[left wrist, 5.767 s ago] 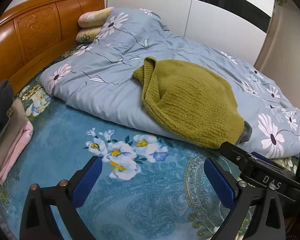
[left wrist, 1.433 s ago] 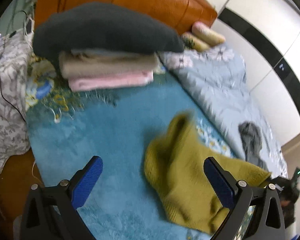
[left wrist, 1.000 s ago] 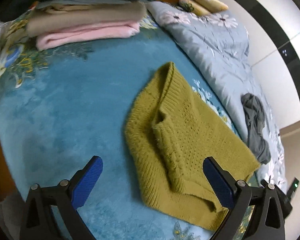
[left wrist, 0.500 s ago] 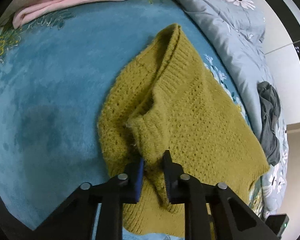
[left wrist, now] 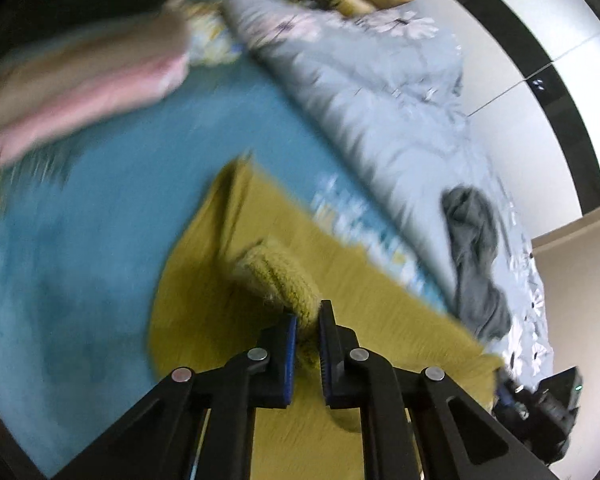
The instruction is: Fold clothes
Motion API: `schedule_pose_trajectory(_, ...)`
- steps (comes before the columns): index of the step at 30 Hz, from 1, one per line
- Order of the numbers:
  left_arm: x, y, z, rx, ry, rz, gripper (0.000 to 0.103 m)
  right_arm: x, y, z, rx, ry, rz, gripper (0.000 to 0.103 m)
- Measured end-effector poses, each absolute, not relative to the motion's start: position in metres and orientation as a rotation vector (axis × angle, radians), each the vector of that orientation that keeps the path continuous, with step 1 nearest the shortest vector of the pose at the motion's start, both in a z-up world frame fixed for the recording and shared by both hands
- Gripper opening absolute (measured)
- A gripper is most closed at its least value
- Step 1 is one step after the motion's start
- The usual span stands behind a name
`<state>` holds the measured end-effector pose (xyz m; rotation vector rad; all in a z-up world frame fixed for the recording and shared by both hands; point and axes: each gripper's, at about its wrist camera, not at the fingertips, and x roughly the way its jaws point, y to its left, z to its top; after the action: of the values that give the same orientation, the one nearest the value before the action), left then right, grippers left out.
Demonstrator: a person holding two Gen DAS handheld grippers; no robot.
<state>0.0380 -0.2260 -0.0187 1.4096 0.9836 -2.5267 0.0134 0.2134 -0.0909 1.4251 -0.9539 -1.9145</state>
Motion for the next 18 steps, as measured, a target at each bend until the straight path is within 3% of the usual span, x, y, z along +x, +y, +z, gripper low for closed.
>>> schedule_pose_trajectory(4, -0.003, -0.229, 0.02, 1.356, 0.933, -2.623, 0.011, -0.058, 0.21, -0.024, 1.187, -0.928, -2.048, 0.007)
schedule_pose_trajectory(8, -0.043, -0.233, 0.041, 1.35, 1.039, -2.616, 0.023, -0.12, 0.197, 0.02, 1.052, -0.888, -2.192, 0.006)
schedule_pose_trajectory(9, -0.046, -0.234, 0.042, 1.349, 1.061, -2.613, 0.034, -0.134, 0.196, 0.024, 1.039, -0.901, -2.211, 0.006)
schedule_pose_trajectory(11, -0.041, -0.239, 0.039, 1.356, 1.058, -2.617, 0.045, -0.155, 0.194, 0.022, 1.063, -0.93, -2.224, 0.006)
schedule_pose_trajectory(16, 0.006, -0.258, -0.016, 1.44, 0.823, -2.531, 0.054, -0.145, 0.2, -0.001, 1.16, -0.923, -2.234, 0.009)
schedule_pose_trajectory(17, 0.022, -0.267, -0.039, 1.484, 0.789, -2.466, 0.054, -0.136, 0.206, -0.008, 1.19, -0.891, -2.236, 0.012)
schedule_pose_trajectory(18, 0.036, -0.275, -0.061, 1.524, 0.778, -2.403, 0.054, -0.124, 0.213, -0.021, 1.236, -0.861, -2.231, 0.022)
